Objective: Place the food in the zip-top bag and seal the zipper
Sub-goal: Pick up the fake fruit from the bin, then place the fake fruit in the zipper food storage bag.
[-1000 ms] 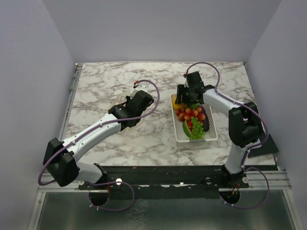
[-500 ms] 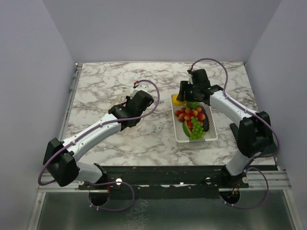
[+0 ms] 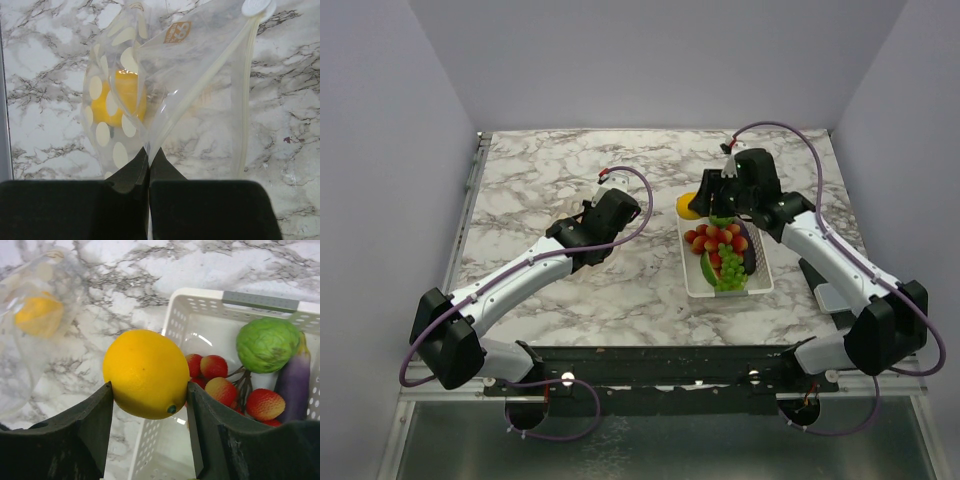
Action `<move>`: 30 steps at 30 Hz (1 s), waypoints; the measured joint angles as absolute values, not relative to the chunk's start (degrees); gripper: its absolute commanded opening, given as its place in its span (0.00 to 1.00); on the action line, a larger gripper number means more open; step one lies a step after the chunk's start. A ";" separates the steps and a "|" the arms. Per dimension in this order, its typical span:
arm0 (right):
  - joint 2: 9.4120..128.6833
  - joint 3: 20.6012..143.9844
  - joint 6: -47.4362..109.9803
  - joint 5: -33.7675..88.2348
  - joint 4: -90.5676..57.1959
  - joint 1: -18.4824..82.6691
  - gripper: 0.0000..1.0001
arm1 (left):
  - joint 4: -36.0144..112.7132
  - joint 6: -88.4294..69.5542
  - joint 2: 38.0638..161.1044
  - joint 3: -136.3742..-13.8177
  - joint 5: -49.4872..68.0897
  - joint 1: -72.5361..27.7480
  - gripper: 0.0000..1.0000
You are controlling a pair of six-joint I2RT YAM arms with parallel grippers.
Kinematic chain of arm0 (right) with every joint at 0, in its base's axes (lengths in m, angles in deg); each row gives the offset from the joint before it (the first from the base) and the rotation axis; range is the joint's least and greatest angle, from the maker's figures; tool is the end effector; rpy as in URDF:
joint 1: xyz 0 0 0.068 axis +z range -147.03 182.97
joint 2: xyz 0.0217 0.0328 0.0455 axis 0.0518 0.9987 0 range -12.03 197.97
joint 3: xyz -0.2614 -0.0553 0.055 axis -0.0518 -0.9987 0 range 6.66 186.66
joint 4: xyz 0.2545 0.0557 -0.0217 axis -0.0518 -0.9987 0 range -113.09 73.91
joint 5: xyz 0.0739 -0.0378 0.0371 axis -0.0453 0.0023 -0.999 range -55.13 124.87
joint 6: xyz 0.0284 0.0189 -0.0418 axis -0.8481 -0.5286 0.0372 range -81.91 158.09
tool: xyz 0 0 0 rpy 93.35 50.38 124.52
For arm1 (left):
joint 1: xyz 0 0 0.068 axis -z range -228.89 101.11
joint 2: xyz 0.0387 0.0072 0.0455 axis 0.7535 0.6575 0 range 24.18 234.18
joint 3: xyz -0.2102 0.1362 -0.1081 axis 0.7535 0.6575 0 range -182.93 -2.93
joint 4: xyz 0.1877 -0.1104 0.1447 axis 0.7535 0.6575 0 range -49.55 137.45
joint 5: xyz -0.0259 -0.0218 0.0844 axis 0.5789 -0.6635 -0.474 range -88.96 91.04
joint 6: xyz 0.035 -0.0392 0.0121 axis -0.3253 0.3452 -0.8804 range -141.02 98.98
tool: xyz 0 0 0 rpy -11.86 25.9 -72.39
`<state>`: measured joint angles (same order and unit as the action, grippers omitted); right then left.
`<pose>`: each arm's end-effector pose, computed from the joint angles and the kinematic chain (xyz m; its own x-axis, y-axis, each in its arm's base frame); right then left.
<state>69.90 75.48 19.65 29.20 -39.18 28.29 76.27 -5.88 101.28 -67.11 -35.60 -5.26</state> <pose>0.2908 0.1415 0.3130 -0.6639 0.0340 -0.7471 -0.3034 0.9008 0.3106 0.2180 -0.1785 0.2974 -0.5955 0.2780 -0.7538 0.1174 0.9583 0.2607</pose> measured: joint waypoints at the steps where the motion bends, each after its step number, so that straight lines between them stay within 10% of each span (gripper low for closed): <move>1: 68.61 75.19 19.48 28.85 -39.34 28.94 0.22 | 76.27 -5.88 101.28 -67.11 -35.60 -5.26 0.00; 30: 68.52 74.71 11.76 23.63 -33.22 48.44 0.22 | 76.27 -5.86 101.28 -67.09 -35.87 -5.26 0.00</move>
